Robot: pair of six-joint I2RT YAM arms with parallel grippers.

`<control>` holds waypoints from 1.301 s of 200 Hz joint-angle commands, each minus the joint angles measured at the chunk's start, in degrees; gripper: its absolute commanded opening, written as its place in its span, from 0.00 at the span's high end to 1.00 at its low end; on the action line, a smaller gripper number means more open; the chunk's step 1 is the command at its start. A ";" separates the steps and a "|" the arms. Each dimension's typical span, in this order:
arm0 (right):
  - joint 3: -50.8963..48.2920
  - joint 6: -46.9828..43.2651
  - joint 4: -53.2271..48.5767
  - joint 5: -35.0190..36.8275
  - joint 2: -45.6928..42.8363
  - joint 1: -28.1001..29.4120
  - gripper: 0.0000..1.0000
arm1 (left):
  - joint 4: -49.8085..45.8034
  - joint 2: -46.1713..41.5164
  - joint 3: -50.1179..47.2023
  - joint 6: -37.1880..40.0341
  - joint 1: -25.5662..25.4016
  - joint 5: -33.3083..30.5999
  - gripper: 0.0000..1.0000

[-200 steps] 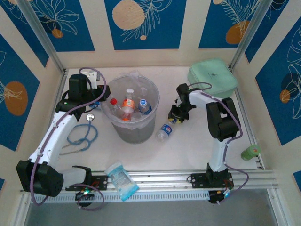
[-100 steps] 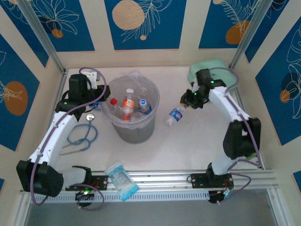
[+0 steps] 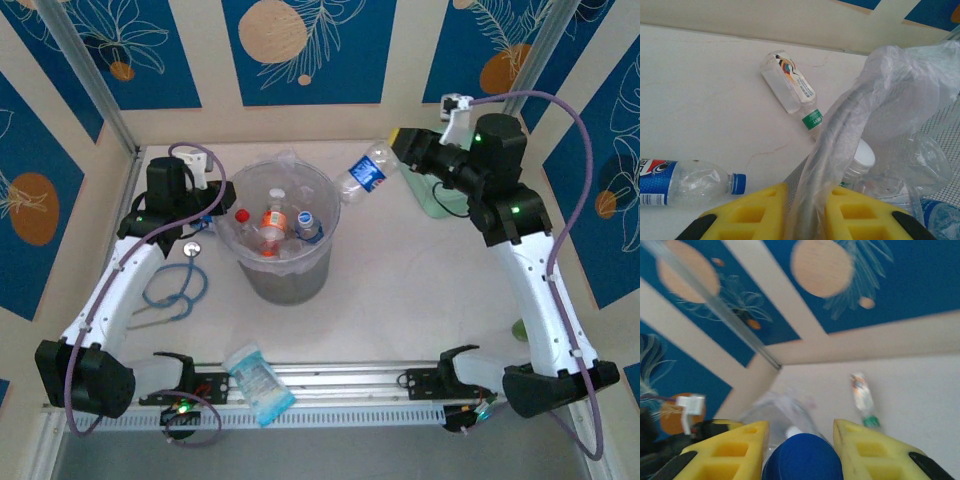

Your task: Put the plastic bottles in the bin

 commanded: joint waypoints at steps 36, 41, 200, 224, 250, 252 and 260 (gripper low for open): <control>8.28 -18.88 4.76 5.93 13.58 16.63 1.00 | -3.39 2.19 -1.49 -0.15 -1.16 0.20 0.78; 8.87 -20.24 3.78 5.75 14.76 17.38 1.00 | -3.47 2.18 -1.49 -0.08 -1.23 0.13 0.78; 4.42 -26.97 -13.63 10.14 33.77 26.73 1.00 | -3.89 2.16 -1.31 0.20 -1.23 -0.90 0.78; 6.69 -26.80 -16.56 9.69 37.63 27.49 1.00 | -3.91 2.12 -1.32 0.20 -1.27 -0.82 0.78; 9.07 -26.00 -19.36 11.06 40.36 28.09 1.00 | -3.91 1.82 -1.22 0.33 -1.27 -0.96 0.78; 9.14 -25.92 -19.33 11.13 40.36 28.14 1.00 | -3.91 1.82 -1.22 0.36 -1.25 -0.96 0.78; 9.45 -25.63 -19.16 11.43 40.00 28.25 0.96 | -3.92 1.78 -1.24 0.46 -1.25 -0.97 0.78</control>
